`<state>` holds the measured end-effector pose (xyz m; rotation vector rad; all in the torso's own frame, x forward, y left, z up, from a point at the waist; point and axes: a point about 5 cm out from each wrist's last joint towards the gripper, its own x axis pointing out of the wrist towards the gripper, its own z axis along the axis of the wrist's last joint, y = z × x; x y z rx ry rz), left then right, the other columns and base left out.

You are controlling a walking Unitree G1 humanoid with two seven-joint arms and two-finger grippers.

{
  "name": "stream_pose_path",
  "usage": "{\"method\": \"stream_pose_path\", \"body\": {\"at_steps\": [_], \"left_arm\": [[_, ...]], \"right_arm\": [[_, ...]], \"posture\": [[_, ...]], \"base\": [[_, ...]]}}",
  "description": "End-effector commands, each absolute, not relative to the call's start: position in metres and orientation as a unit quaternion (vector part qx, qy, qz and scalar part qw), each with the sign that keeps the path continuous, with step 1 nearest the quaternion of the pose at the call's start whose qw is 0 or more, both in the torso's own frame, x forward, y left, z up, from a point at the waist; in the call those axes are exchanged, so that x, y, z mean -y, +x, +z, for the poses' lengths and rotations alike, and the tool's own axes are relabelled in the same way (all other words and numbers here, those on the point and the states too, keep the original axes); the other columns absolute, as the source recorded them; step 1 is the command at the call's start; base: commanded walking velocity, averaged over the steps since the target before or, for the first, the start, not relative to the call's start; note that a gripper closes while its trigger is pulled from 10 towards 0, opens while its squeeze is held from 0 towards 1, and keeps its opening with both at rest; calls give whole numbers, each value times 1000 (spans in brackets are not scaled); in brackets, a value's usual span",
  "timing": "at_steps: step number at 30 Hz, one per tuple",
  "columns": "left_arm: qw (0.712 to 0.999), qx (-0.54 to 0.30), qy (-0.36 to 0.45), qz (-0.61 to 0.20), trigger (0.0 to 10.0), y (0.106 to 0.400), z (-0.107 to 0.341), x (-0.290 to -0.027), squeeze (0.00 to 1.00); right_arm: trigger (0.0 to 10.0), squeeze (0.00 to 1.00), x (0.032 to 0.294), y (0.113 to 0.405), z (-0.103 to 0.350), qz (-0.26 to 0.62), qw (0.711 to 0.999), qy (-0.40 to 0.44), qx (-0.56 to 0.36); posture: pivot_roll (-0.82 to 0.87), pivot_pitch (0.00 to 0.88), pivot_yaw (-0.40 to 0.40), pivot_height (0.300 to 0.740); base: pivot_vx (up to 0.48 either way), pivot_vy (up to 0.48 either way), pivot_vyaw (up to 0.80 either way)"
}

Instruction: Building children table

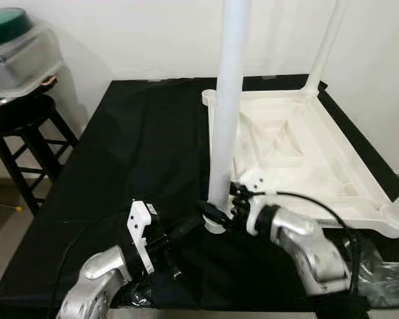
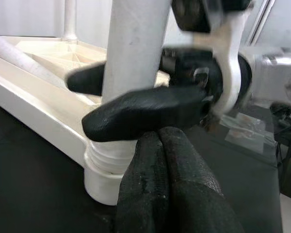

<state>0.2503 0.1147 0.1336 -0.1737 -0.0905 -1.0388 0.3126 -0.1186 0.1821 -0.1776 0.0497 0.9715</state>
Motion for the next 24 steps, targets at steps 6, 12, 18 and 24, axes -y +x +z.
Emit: {"method": "stream_pose_path", "body": {"at_steps": [6, 12, 18, 24], "left_arm": [[875, 41, -58, -478, 10000, 249, 129, -117, 0], [887, 51, -34, -458, 10000, 248, 127, -120, 0], [891, 52, -30, -450, 10000, 246, 125, -122, 0], [901, 52, -19, -431, 10000, 241, 123, -127, 0]], "right_arm": [[10000, 0, 123, 326, 188, 524, 844, -113, -30], [4000, 0, 124, 339, 197, 592, 797, -114, -45], [0, 0, 130, 344, 203, 607, 786, -108, -43], [0, 0, 139, 341, 194, 599, 792, -104, -48]], "posture": [[1, 104, 27, 740], [21, 92, 27, 740], [19, 91, 25, 740], [15, 91, 33, 740]], "base": [[0, 0, 0], [0, 0, 0], [0, 0, 0], [0, 0, 0]]}}
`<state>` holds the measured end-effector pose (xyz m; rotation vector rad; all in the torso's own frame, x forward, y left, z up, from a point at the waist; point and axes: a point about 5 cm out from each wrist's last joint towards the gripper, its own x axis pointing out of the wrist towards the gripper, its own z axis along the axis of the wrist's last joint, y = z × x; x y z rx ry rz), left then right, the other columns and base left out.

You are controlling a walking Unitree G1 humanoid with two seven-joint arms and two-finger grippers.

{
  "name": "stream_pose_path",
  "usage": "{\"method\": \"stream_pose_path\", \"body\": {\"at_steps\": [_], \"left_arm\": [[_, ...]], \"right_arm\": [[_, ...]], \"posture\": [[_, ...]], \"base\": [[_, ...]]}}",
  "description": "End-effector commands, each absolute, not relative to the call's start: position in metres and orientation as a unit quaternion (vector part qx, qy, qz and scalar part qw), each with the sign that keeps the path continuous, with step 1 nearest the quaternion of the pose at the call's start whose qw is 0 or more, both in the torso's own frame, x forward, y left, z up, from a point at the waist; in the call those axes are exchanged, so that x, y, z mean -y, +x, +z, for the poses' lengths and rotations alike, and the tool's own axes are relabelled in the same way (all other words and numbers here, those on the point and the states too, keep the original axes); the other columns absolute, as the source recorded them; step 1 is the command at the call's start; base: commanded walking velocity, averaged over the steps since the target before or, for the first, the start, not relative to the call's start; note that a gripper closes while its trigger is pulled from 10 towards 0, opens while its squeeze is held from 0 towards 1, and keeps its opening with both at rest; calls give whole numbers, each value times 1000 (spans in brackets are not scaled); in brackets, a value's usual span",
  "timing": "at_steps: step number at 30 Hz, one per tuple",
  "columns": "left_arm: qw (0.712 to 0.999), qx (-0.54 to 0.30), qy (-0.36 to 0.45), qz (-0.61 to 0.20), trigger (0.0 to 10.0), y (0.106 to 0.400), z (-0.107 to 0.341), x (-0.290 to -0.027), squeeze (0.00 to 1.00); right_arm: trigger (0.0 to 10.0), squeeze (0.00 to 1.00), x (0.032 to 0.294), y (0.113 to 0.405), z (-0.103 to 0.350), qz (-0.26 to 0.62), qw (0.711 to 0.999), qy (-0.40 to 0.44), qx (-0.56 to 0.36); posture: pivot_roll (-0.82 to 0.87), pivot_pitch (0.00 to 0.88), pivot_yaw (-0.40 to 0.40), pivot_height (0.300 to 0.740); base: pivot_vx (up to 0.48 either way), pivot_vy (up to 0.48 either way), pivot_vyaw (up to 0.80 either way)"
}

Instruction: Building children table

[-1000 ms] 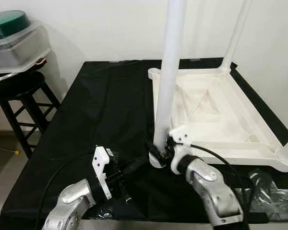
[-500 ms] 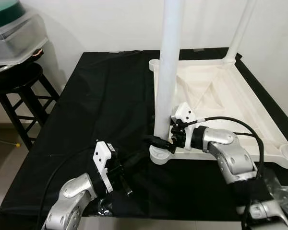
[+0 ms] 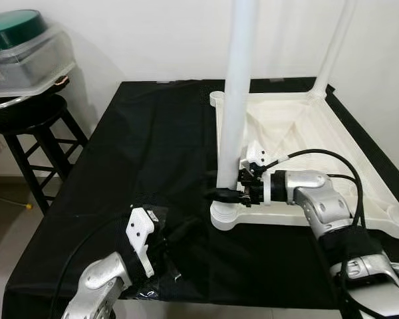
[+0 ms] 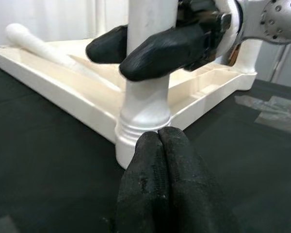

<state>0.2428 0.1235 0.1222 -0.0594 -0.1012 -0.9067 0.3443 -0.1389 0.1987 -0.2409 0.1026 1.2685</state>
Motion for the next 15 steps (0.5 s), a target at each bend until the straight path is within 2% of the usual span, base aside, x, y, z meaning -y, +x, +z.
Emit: {"method": "stream_pose_path", "body": {"at_steps": [1, 2, 4, 6, 7, 8, 9, 10, 12, 13, 15], "left_arm": [[905, 50, -5, -422, 10000, 238, 119, -131, 0], [905, 50, -5, -422, 10000, 238, 119, -131, 0], [920, 63, 20, -386, 10000, 231, 117, -138, 0], [920, 63, 20, -386, 10000, 231, 117, -138, 0], [924, 68, 27, -375, 10000, 230, 117, -140, 0], [926, 73, 28, -369, 10000, 230, 118, -140, 0], [926, 73, 28, -369, 10000, 230, 118, -140, 0], [926, 75, 29, -369, 10000, 231, 119, -140, 0], [926, 75, 29, -369, 10000, 231, 119, -140, 0], [925, 74, 28, -371, 10000, 232, 118, -140, 0], [922, 71, 29, -381, 10000, 234, 118, -138, 0]], "right_arm": [[0, 0, 145, 339, 190, 585, 803, -104, -49], [0, 0, 145, 339, 190, 585, 803, -104, -49], [0, 0, 159, 330, 175, 496, 860, -100, -64], [0, 0, 159, 330, 175, 496, 860, -100, -64], [0, 0, 157, 322, 161, 417, 901, -84, -84], [0, 0, 148, 307, 141, 284, 950, -50, -118], [0, 0, 148, 307, 141, 284, 950, -50, -118], [0, 0, 132, 277, 121, 181, 970, -4, -165], [0, 0, 132, 277, 121, 181, 970, -4, -165], [0, 0, 119, 270, 119, 206, 964, 3, -166], [0, 0, 113, 280, 121, 233, 960, 5, -154]], "posture": [[11, 90, 37, 740], [11, 90, 37, 740], [-4, 99, 34, 740], [-4, 99, 34, 740], [-13, 103, 28, 740], [-28, 109, 32, 740], [-28, 109, 32, 740], [-25, 117, 40, 740], [-25, 117, 40, 740], [-37, 106, 48, 740], [-29, 101, 52, 740]], "base": [[0, 0, 0], [0, 0, 0], [0, 0, 0], [0, 0, 0], [0, 0, 0], [0, 0, 0], [0, 0, 0], [0, 0, 0], [0, 0, 0], [0, 0, 0], [0, 0, 0]]}}
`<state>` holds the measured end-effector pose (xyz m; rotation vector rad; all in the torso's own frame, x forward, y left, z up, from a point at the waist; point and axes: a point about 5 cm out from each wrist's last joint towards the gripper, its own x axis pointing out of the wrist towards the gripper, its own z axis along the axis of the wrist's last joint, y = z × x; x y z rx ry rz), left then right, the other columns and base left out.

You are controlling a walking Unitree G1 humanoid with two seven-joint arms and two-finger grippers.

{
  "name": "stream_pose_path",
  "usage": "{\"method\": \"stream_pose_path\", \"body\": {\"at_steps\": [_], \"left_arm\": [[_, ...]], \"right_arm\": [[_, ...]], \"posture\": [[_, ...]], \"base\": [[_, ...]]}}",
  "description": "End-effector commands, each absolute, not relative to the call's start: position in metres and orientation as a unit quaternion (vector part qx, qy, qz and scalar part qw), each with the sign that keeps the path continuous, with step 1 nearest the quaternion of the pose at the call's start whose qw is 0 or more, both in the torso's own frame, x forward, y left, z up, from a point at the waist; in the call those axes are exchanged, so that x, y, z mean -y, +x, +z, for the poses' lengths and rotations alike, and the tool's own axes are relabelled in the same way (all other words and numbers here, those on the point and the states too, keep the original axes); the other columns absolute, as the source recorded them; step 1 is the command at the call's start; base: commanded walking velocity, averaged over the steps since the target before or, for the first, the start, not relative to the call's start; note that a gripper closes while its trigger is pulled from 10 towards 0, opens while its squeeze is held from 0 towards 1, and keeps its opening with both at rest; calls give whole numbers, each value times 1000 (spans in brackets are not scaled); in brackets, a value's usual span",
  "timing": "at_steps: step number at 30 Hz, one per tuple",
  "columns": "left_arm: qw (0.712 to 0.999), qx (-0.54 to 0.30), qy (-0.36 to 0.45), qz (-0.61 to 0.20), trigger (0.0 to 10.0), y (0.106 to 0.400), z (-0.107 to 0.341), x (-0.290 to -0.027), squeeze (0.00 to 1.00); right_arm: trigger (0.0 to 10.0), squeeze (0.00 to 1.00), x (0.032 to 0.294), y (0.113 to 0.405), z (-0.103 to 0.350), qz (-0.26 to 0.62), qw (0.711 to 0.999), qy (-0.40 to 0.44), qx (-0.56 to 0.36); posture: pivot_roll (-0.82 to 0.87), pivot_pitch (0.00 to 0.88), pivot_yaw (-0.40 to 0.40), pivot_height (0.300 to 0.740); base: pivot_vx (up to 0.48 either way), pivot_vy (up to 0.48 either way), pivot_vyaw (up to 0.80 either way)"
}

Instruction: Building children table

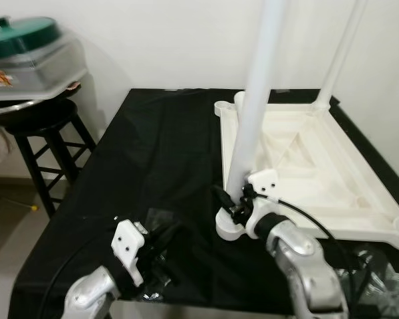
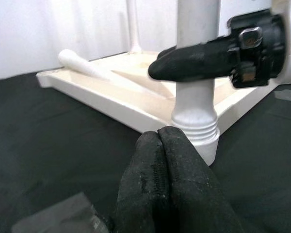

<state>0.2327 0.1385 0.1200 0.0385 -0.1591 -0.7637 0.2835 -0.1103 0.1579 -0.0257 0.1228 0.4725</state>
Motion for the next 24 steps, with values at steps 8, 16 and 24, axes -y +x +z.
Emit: {"method": "stream_pose_path", "body": {"at_steps": [8, 16, 24], "left_arm": [[908, 61, 33, -414, 10000, 234, 116, -132, 0], [889, 47, 26, -456, 10000, 235, 116, -123, 0], [879, 41, 28, -474, 10000, 236, 115, -121, 0]], "right_arm": [[10000, 0, 110, 299, 135, 267, 953, -7, -142], [10000, 784, 112, 302, 171, 442, 891, -63, -79], [10000, 0, 129, 318, 186, 526, 841, -111, -59]], "posture": [[-15, 98, 37, 740], [-3, 91, 31, 740], [4, 85, 34, 740]], "base": [[0, 0, 0], [0, 0, 0], [0, 0, 0]]}}
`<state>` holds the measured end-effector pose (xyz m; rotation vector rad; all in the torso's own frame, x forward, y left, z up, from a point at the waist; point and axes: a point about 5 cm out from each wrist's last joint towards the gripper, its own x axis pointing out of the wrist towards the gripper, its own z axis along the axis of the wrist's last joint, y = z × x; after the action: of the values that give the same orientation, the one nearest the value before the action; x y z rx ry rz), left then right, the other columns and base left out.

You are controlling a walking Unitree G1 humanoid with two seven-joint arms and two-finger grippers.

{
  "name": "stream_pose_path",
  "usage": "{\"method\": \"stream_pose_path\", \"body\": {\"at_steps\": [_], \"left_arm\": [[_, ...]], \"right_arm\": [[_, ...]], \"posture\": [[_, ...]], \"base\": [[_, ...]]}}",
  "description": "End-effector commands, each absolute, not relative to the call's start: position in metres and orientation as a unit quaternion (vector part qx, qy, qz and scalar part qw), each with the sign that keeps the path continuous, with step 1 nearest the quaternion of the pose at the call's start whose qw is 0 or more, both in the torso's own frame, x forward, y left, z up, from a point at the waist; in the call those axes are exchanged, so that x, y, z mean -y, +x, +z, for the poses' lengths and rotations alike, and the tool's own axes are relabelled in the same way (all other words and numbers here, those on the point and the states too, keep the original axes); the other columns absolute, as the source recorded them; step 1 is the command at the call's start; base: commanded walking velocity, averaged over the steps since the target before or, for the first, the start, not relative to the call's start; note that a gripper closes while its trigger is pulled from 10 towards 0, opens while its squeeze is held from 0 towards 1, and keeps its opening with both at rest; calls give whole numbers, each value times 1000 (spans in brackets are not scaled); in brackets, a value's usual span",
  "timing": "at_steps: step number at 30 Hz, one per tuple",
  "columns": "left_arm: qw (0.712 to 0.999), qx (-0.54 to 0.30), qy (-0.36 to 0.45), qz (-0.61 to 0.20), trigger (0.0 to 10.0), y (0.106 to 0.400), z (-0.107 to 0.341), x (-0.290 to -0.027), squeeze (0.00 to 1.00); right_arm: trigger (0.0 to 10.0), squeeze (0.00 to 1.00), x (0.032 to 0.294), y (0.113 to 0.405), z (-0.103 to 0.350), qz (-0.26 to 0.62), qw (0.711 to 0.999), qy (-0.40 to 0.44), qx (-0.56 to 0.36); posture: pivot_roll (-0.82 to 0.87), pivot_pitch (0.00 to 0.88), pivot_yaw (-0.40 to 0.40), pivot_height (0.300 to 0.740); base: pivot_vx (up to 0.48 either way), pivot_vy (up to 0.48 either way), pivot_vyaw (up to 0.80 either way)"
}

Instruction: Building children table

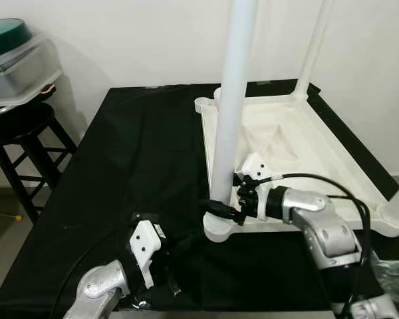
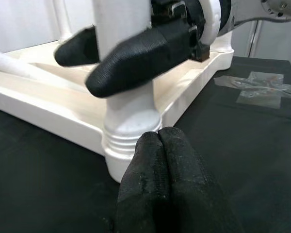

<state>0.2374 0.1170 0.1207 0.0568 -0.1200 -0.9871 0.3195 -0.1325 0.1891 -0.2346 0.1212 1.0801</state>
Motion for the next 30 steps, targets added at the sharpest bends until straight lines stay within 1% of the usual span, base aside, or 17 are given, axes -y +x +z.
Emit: {"method": "stream_pose_path", "body": {"at_steps": [1, 2, 5, 8, 9, 10, 14, 21, 22, 23, 24, 25, 26, 27, 28, 29, 30], "left_arm": [[879, 41, 28, -474, 10000, 236, 114, -122, 0], [880, 40, 28, -473, 10000, 236, 113, -123, 0], [880, 40, 27, -472, 10000, 236, 113, -123, 0], [883, 37, 22, -468, 10000, 238, 111, -125, 0], [883, 37, 22, -468, 10000, 238, 111, -125, 0], [883, 37, 19, -468, 10000, 238, 111, -125, 0], [884, 37, 18, -467, 10000, 238, 111, -126, 0], [887, 41, 15, -459, 10000, 237, 111, -128, 0], [888, 42, 13, -458, 10000, 237, 112, -128, 0], [888, 43, 11, -457, 10000, 237, 112, -128, 0], [888, 43, 11, -457, 10000, 237, 112, -128, 0], [888, 43, 9, -457, 10000, 237, 113, -129, 0], [888, 44, 6, -457, 10000, 236, 114, -130, 0], [888, 44, 6, -457, 10000, 236, 114, -130, 0], [888, 44, 5, -457, 10000, 236, 114, -131, 0], [888, 44, 5, -457, 10000, 236, 114, -131, 0], [889, 44, 1, -457, 10000, 237, 115, -131, 0]], "right_arm": [[10000, 0, 129, 320, 188, 540, 831, -117, -63], [10000, 0, 130, 321, 190, 565, 813, -122, -69], [10000, 0, 130, 321, 192, 583, 799, -126, -75], [9490, 0, 129, 327, 202, 645, 749, -128, -84], [9490, 0, 129, 327, 202, 645, 749, -128, -84], [0, 0, 128, 330, 207, 664, 733, -124, -80], [0, 0, 128, 333, 208, 673, 725, -125, -77], [0, 0, 130, 335, 203, 663, 735, -122, -75], [0, 0, 133, 334, 197, 639, 756, -121, -76], [0, 0, 134, 333, 186, 589, 795, -118, -86], [0, 0, 134, 333, 186, 589, 795, -118, -86], [0, 0, 134, 332, 171, 512, 847, -102, -98], [0, 0, 131, 327, 149, 335, 935, -52, -108], [0, 0, 131, 327, 149, 335, 935, -52, -108], [0, 0, 135, 319, 133, 194, 972, -18, -129], [0, 0, 135, 319, 133, 194, 972, -18, -129], [0, 0, 125, 297, 118, 183, 972, -17, -148]], "posture": [[5, 82, 37, 740], [15, 79, 40, 740], [15, 79, 40, 740], [23, 73, 49, 740], [23, 73, 49, 740], [24, 72, 51, 740], [27, 72, 52, 740], [29, 85, 55, 740], [27, 88, 52, 740], [16, 98, 37, 740], [16, 98, 37, 740], [13, 103, 28, 740], [5, 108, 27, 740], [5, 108, 27, 740], [3, 111, 28, 740], [3, 111, 28, 740], [2, 123, 40, 740]], "base": [[0, 0, 0], [0, 0, 0], [0, 0, 0], [0, 0, 0], [0, 0, 0], [0, 0, 0], [0, 0, 0], [0, 0, 0], [0, 0, 0], [0, 0, 0], [0, 0, 0], [0, 0, 0], [0, 0, 0], [0, 0, 0], [0, 0, 0], [0, 0, 0], [0, 0, 0]]}}
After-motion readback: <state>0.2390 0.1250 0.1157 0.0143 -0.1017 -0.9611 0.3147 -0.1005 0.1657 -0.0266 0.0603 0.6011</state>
